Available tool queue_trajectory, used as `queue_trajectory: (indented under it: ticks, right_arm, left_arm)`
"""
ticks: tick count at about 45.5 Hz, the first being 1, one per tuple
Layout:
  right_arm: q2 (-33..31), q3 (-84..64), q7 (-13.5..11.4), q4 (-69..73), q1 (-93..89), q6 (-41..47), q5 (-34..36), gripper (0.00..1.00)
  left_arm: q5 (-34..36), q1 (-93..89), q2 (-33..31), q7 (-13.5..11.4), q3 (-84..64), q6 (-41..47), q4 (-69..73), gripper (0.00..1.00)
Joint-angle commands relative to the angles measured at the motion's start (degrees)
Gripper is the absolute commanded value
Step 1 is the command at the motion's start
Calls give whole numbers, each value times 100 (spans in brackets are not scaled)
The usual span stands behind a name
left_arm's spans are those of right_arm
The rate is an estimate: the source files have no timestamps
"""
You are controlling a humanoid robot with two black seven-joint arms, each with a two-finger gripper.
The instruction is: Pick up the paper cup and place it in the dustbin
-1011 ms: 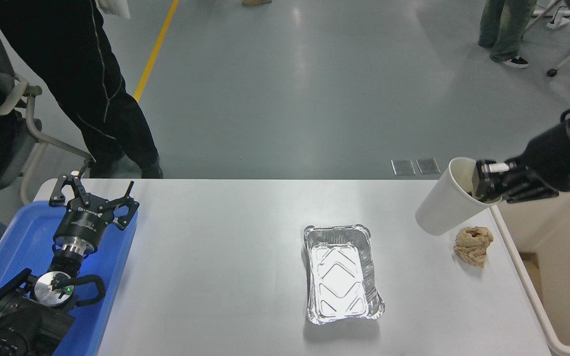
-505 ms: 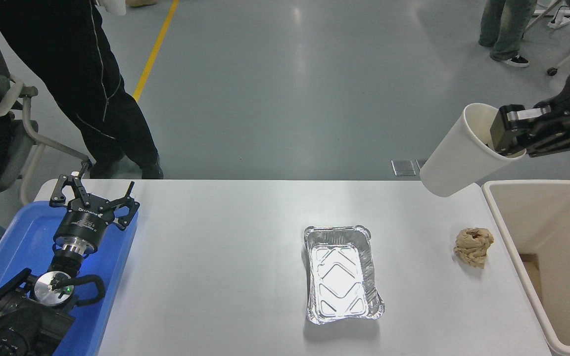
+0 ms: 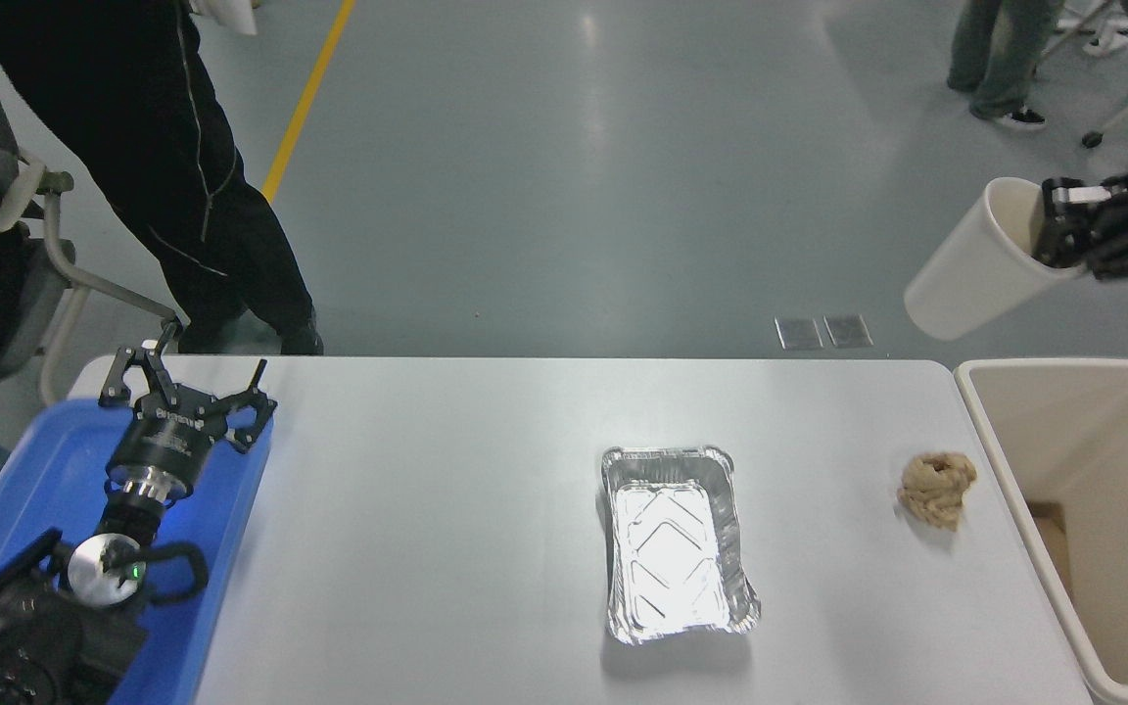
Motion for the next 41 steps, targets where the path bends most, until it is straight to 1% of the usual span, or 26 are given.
queue_trajectory:
  ticks: [1, 7, 11, 15, 18, 24, 32, 41]
  right_arm:
    - [-8, 806, -7, -2108, -2392, -556, 98, 0]
    - [167, 1394, -7, -3154, -3711, -1128, 160, 0]
    - [431, 1852, -33, -3839, -4529, -1357, 318, 0]
    - [703, 1958, -51, -4542, -5188, -1568, 502, 0]
    - [748, 1984, -69, -4851, -5566, -1708, 713, 0]
    - [748, 1975, -104, -4948, -6120, -2042, 1214, 0]
    - [774, 2028, -121, -5001, -6578, -2587, 1443, 0]
    - [932, 2116, -297, -5010, -6815, -3114, 1873, 0]
  left_arm:
    - [0, -3, 1, 0, 1, 0, 1, 99]
    - [0, 6, 1, 0, 1, 0, 1, 99]
    - [0, -3, 1, 0, -8, 0, 1, 99]
    - [0, -3, 1, 0, -8, 0, 1, 99]
    - [0, 6, 1, 0, -8, 0, 1, 99]
    - [0, 6, 1, 0, -8, 0, 9, 99]
    - [-9, 6, 1, 0, -8, 0, 9, 99]
    - [-9, 6, -8, 0, -8, 0, 9, 99]
